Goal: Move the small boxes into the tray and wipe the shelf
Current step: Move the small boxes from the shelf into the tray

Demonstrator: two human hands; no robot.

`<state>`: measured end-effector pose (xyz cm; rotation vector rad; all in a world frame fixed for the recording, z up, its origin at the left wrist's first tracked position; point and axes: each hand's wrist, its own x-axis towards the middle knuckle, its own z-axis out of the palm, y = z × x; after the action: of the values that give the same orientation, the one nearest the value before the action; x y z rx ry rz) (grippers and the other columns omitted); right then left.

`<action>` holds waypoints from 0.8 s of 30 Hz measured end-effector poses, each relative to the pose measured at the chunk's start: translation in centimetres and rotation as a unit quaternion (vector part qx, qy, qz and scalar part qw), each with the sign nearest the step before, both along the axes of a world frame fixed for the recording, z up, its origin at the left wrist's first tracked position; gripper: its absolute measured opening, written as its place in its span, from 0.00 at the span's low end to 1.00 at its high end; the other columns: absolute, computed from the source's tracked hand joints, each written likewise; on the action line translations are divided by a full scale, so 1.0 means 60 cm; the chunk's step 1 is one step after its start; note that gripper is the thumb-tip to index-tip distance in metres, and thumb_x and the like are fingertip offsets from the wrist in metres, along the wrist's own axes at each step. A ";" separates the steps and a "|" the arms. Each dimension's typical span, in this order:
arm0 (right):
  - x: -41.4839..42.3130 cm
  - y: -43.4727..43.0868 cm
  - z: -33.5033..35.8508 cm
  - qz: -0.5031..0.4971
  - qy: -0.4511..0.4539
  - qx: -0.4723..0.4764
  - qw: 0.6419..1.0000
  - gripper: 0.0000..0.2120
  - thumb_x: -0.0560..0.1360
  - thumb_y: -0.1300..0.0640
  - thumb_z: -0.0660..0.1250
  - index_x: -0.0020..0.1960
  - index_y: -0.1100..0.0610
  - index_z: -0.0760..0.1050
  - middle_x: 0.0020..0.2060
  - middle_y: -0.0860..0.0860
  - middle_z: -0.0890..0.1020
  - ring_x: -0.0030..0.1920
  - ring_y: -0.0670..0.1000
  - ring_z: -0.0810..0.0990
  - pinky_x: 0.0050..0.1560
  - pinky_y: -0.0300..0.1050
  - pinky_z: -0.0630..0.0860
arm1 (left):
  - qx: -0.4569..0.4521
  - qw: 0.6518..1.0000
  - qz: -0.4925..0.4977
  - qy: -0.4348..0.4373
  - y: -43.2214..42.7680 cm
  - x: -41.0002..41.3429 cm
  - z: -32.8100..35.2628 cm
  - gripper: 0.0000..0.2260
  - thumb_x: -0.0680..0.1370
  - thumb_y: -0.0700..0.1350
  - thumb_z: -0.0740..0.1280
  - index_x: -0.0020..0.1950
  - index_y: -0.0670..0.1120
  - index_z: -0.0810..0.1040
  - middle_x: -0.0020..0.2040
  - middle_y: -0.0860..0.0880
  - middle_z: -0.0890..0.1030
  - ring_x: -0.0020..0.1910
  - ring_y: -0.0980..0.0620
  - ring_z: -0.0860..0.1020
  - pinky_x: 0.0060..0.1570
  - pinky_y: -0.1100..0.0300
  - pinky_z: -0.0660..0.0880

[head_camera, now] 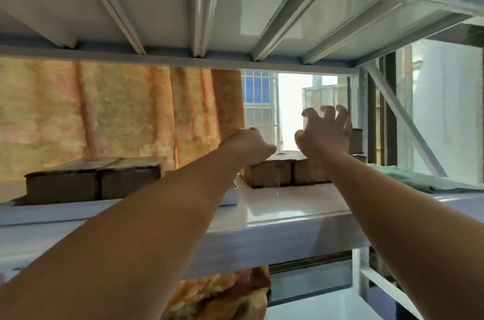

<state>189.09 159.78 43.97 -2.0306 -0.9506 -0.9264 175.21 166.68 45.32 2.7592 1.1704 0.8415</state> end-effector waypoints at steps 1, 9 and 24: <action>0.015 -0.002 -0.005 -0.012 0.008 -0.006 1.000 0.21 0.74 0.54 0.61 0.67 0.49 0.67 0.72 0.56 0.62 0.75 0.60 0.50 0.73 0.58 0.49 | -0.007 1.000 0.010 0.007 -0.001 0.013 0.001 0.28 0.76 0.61 0.58 0.69 0.43 0.68 0.68 0.43 0.71 0.60 0.45 0.75 0.48 0.57 0.71; 0.087 0.003 -0.028 -0.029 0.070 0.000 0.997 0.25 0.74 0.47 0.62 0.69 0.48 0.62 0.73 0.58 0.61 0.74 0.61 0.52 0.72 0.60 0.51 | 0.009 0.998 0.061 0.022 0.009 0.052 -0.031 0.36 0.74 0.70 0.52 0.71 0.45 0.68 0.71 0.43 0.68 0.65 0.42 0.71 0.54 0.54 0.69; 0.121 -0.016 -0.031 0.062 0.154 0.038 0.985 0.29 0.71 0.44 0.68 0.69 0.49 0.65 0.71 0.56 0.58 0.68 0.63 0.62 0.62 0.56 0.68 | -0.015 0.997 0.052 0.048 0.016 0.076 -0.040 0.33 0.70 0.71 0.58 0.57 0.44 0.74 0.44 0.49 0.73 0.44 0.49 0.72 0.42 0.58 0.68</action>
<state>196.35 158.85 42.13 -1.9541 -0.8473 -0.5518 179.76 167.65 42.90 2.7631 1.3423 0.7002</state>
